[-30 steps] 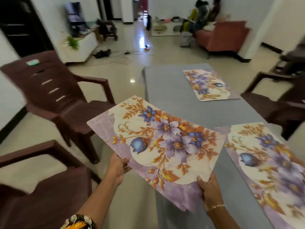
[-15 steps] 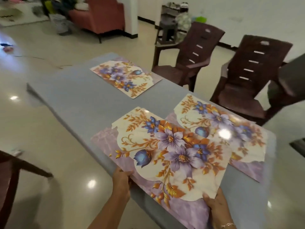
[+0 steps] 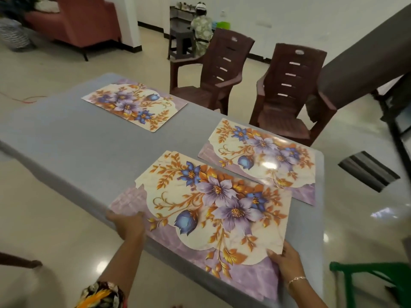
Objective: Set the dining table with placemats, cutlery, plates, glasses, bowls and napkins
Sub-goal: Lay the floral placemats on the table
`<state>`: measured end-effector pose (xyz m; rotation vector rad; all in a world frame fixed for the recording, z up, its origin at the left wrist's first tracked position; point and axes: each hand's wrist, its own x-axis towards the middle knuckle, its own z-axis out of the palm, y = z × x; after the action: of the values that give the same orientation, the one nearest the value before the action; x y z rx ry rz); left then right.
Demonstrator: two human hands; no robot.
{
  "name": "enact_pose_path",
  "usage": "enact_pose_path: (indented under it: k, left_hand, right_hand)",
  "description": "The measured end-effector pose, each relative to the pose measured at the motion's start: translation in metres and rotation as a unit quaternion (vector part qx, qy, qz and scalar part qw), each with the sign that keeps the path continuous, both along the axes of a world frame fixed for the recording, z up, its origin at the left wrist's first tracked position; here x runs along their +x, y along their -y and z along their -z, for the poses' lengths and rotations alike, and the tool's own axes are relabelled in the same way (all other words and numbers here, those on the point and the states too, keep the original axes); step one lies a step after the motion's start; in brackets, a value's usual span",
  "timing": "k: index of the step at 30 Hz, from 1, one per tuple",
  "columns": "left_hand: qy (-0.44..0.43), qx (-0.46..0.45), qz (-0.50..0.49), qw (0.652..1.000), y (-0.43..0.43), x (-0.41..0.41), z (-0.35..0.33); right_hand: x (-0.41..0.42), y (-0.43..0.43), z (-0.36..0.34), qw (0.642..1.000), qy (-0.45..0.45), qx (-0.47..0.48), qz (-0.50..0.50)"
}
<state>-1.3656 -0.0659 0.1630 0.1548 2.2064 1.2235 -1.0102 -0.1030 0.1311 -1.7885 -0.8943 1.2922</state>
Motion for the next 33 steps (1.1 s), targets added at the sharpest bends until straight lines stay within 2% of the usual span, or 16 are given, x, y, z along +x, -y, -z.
enact_pose_path:
  k: [3, 5, 7, 12, 16, 18, 21, 24, 28, 33]
  left_hand:
    - [-0.090, -0.027, 0.070, 0.993, 0.006, -0.005, -0.002]
    - [-0.115, -0.045, 0.129, 0.984, 0.010, -0.011, 0.002]
    - [-0.109, -0.062, 0.162, 0.979, 0.013, -0.016, 0.005]
    - [-0.085, -0.056, 0.173, 0.980, 0.018, -0.019, 0.010]
    - [-0.037, -0.035, 0.173, 0.984, 0.023, -0.022, 0.018]
    - [-0.011, -0.019, 0.166, 0.986, 0.026, -0.023, 0.021]
    - [0.020, 0.019, 0.140, 0.990, 0.033, -0.025, 0.019]
    - [0.051, 0.042, 0.089, 0.994, 0.038, -0.030, 0.012]
    - [0.093, 0.102, 0.034, 0.990, 0.040, -0.050, -0.007]
    - [0.159, 0.211, 0.011, 0.964, 0.035, -0.088, -0.042]
  right_hand:
    - [-0.007, 0.003, -0.006, 0.996, 0.084, 0.005, 0.010]
    - [-0.012, 0.006, -0.009, 0.991, 0.133, -0.004, 0.016]
    - [-0.014, 0.007, -0.010, 0.988, 0.151, -0.009, 0.028]
    - [-0.017, 0.005, -0.018, 0.983, 0.182, -0.021, 0.022]
    - [-0.019, 0.009, -0.028, 0.966, 0.256, 0.021, 0.007]
    - [-0.021, 0.008, -0.033, 0.970, 0.236, 0.052, 0.020]
    - [-0.027, 0.001, -0.037, 0.990, 0.119, 0.060, 0.053]
    - [-0.041, -0.008, -0.043, 0.995, 0.040, 0.055, 0.077]
    - [-0.074, -0.023, -0.049, 0.995, 0.002, 0.070, 0.067]
    - [-0.143, -0.046, -0.057, 0.994, -0.034, 0.099, 0.042]
